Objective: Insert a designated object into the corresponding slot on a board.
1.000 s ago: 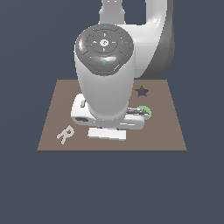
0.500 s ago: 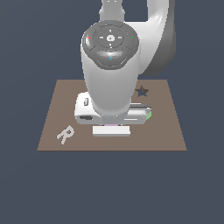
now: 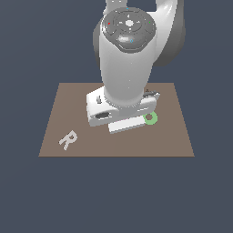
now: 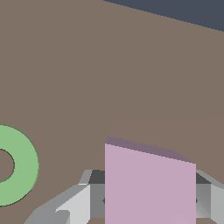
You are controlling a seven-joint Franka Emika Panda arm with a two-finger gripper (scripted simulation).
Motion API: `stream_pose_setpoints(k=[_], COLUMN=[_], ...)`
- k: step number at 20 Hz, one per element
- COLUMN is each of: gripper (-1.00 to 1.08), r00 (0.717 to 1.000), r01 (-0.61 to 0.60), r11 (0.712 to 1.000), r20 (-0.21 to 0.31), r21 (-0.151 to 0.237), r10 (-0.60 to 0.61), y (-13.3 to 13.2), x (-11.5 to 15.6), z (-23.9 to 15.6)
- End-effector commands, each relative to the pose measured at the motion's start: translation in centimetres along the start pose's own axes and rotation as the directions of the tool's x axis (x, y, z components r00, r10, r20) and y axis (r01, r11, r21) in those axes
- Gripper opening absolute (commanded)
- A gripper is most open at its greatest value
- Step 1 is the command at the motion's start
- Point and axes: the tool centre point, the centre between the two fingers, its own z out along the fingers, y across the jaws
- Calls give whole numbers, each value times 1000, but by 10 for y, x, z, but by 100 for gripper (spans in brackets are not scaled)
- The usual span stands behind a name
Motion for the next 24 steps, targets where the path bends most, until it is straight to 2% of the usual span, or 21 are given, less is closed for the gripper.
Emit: stream_pose_setpoints(k=[1,5,12,18,24], gripper=[-100,-100,-100,-100,-100], r00=[996,970,900,848,818], r01=[89,242,436,531,575], r11=[996,970,900,848,818], r20=[-1,0,0,1,1], r21=[0,0,-1,-1,0], r10=[-89,-242,-436,-531,-575], y=[-7,-16,-23,-24,-23], x=[-10,-29,-56,-71,-78], z=[-1,-2,-4,-4,-5])
